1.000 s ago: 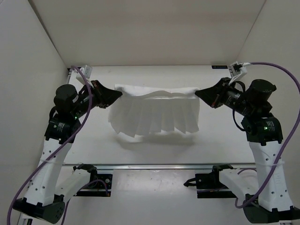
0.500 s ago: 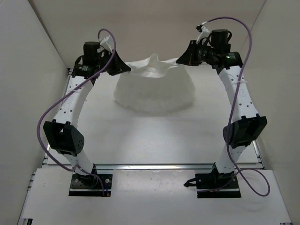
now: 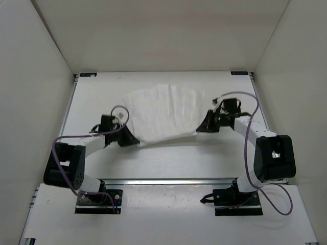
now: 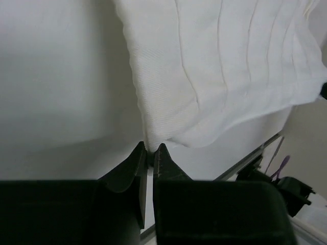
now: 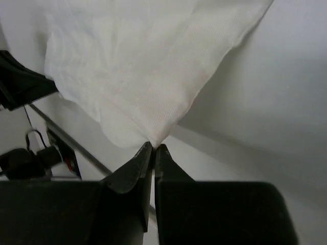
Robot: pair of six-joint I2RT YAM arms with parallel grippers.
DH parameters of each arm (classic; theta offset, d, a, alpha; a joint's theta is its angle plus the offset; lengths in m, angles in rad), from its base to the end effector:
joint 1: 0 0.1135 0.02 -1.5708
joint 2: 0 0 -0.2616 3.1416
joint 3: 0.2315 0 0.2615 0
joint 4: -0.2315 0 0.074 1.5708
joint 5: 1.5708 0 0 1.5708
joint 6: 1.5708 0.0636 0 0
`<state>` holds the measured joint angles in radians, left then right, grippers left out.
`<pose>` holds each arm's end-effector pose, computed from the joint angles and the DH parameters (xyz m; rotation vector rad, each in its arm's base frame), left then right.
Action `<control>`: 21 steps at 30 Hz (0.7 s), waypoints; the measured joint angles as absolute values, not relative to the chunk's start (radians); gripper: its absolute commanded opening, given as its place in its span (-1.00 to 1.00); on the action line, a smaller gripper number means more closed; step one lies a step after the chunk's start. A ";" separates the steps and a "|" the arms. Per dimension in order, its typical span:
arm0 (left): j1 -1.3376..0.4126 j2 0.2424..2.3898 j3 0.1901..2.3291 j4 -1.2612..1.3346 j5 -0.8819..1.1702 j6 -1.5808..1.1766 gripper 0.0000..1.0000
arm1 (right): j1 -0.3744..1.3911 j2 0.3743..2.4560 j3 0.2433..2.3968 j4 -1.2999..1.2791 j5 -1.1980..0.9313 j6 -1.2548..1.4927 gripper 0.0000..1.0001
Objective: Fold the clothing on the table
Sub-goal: Flatten the skirt out, then fold the skirt
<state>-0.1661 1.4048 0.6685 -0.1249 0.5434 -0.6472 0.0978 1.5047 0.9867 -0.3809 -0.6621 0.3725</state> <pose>0.2799 -0.0803 0.1476 -0.3470 2.5040 -1.0119 0.3255 0.0712 0.2035 0.0443 2.4714 1.0199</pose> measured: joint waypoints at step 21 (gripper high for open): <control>-0.367 0.694 0.291 -0.266 0.406 -0.761 -1.00 | 0.169 0.779 0.453 -0.520 -0.543 0.551 -1.00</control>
